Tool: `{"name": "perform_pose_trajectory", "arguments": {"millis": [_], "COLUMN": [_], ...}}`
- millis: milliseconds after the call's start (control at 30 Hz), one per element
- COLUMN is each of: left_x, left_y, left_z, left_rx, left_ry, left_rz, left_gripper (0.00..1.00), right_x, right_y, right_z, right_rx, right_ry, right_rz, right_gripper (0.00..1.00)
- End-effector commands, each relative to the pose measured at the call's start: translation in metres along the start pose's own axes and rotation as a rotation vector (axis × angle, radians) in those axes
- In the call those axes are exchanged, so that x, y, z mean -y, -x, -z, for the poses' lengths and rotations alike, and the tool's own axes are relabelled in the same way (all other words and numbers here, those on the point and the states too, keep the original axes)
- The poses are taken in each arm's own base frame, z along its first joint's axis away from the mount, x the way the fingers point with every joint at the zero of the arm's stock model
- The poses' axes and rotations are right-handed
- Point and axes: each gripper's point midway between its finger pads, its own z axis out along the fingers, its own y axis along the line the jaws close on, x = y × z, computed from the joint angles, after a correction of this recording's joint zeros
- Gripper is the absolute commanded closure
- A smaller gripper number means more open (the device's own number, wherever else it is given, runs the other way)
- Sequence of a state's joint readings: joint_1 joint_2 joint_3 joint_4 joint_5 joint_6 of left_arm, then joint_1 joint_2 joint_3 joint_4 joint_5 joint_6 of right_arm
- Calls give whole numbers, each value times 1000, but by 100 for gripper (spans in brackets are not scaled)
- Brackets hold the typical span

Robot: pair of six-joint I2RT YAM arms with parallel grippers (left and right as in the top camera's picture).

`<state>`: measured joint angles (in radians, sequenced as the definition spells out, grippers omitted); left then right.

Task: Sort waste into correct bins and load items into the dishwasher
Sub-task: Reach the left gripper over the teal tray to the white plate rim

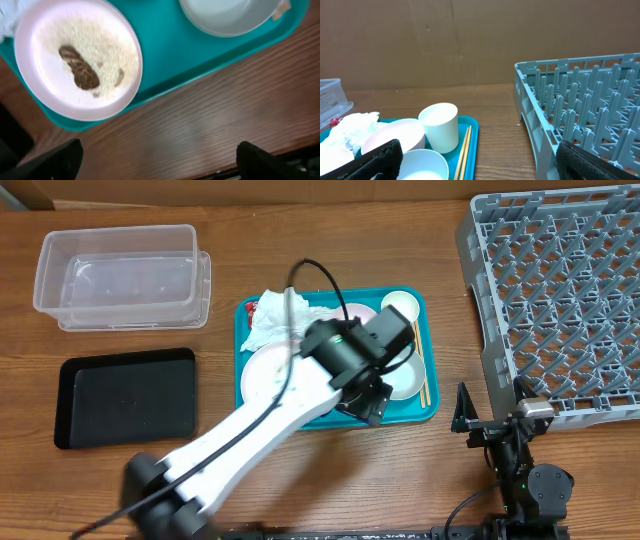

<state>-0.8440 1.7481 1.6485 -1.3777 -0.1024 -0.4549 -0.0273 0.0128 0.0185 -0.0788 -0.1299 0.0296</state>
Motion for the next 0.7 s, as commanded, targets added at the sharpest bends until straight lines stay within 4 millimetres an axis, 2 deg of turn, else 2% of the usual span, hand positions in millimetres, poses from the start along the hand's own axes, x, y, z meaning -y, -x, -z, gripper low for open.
{"name": "perform_pose_trajectory", "arguments": {"millis": [0, 133, 233, 367, 533, 667], "left_x": [-3, 1, 6, 10, -8, -13], "left_y": [-2, -12, -6, 8, 7, 6], "left_z": [-22, -51, -64, -68, -69, -67], "left_rx": [-79, -199, -195, -140, -167, -177], "left_ry": [66, 95, 94, 63, 92, 87], "left_rz": [3, -3, 24, 49, 106, 123], "left_gripper": [0, 3, 8, 9, 12, 12], "right_x": [3, 3, 3, 3, 3, 3], "right_y": [-1, -1, -1, -1, -1, -1], "right_z": [0, 0, 0, 0, 0, 0], "right_rx": [6, 6, 6, 6, 6, 6], "right_ry": [-11, -11, -11, -11, -11, -11], "right_rz": [1, 1, 1, 1, 1, 1], "right_gripper": [0, 0, 0, 0, 0, 0]}}
